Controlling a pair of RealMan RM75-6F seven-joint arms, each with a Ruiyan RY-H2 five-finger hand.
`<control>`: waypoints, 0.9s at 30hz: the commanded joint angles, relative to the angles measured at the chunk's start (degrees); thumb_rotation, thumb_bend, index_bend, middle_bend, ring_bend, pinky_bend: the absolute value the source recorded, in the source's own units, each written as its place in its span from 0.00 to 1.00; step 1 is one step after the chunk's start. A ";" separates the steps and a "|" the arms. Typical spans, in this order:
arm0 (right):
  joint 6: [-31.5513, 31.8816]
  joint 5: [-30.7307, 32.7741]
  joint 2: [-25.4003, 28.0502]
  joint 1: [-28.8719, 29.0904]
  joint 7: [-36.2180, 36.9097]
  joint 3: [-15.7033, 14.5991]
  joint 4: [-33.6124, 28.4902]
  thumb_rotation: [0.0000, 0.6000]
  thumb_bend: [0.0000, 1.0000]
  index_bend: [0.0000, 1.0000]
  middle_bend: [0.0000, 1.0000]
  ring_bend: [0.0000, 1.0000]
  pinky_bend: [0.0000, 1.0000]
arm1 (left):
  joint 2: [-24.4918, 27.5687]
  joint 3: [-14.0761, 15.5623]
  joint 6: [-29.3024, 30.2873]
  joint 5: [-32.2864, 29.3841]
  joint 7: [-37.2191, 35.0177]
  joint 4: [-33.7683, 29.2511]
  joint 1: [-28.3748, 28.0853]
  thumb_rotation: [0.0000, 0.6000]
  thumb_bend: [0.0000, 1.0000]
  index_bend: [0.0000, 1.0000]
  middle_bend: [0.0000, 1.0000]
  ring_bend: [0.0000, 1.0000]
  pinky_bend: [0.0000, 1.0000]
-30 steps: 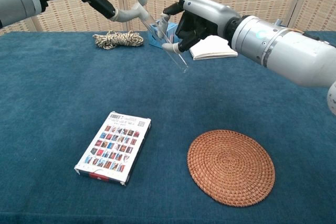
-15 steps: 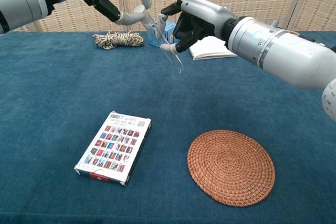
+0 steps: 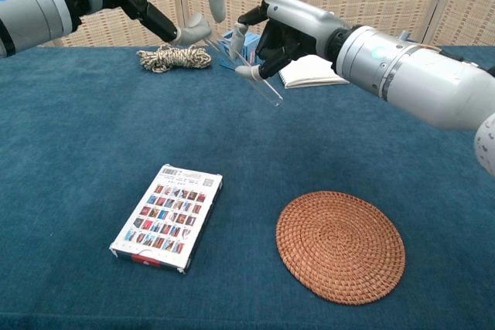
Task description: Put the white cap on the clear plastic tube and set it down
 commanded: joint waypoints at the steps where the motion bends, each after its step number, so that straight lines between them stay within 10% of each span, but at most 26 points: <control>1: -0.90 0.79 0.71 0.00 -1.15 -0.08 -0.54 1.00 0.79 0.90 1.00 1.00 1.00 | 0.47 -0.05 -0.44 -0.48 -0.23 -0.43 -0.01 1.00 0.34 0.09 0.03 0.00 0.00; 14: -12.15 10.02 6.88 3.90 -16.21 -0.03 -2.34 1.00 0.79 0.90 1.00 1.00 1.00 | 4.25 0.31 -1.36 -3.58 -1.97 -1.10 1.68 1.00 0.31 0.00 0.00 0.00 0.00; 27: -19.99 25.93 0.01 11.15 -29.14 -0.70 8.40 1.00 0.74 0.90 1.00 1.00 1.00 | 5.87 3.59 -0.33 -2.97 -1.73 0.64 4.92 1.00 0.31 0.00 0.00 0.00 0.00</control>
